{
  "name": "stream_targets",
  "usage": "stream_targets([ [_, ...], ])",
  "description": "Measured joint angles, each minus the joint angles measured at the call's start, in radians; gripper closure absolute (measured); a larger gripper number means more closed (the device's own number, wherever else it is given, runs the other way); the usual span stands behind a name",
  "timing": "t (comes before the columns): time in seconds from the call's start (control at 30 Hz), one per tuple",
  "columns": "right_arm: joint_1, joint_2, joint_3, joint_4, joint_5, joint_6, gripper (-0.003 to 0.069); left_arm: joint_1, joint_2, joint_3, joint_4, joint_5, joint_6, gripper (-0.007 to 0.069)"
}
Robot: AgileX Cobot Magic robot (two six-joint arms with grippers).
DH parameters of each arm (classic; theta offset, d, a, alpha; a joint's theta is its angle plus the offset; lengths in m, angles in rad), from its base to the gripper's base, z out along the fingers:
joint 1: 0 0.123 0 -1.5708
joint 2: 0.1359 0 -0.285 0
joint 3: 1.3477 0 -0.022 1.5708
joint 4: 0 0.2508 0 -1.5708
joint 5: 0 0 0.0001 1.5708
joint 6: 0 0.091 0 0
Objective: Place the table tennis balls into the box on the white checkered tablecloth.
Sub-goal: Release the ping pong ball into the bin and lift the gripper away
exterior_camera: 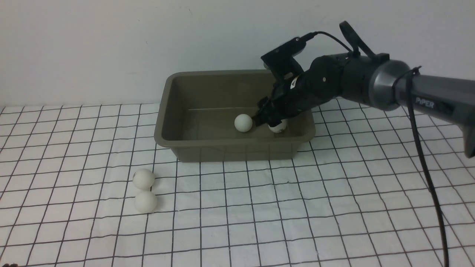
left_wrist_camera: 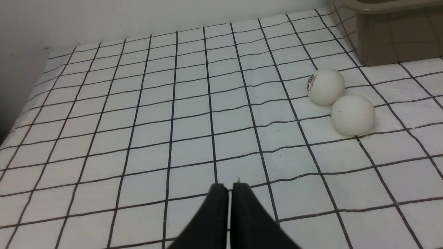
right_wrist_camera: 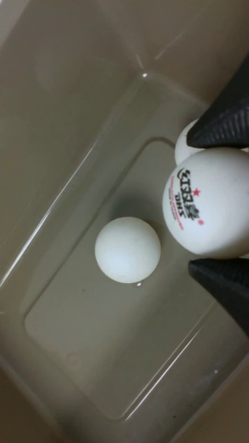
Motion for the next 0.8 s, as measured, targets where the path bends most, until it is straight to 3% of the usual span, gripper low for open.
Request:
stream_targets([
  [0.57, 0.000, 0.000, 0.000, 0.027, -0.001, -0.018, 0.0272, 0.000, 0.000, 0.000, 0.000, 0.000, 0.000, 0.0629],
  [0.8, 0.000, 0.000, 0.000, 0.034, -0.001, -0.023, 0.0225, 0.000, 0.000, 0.000, 0.000, 0.000, 0.000, 0.0629],
])
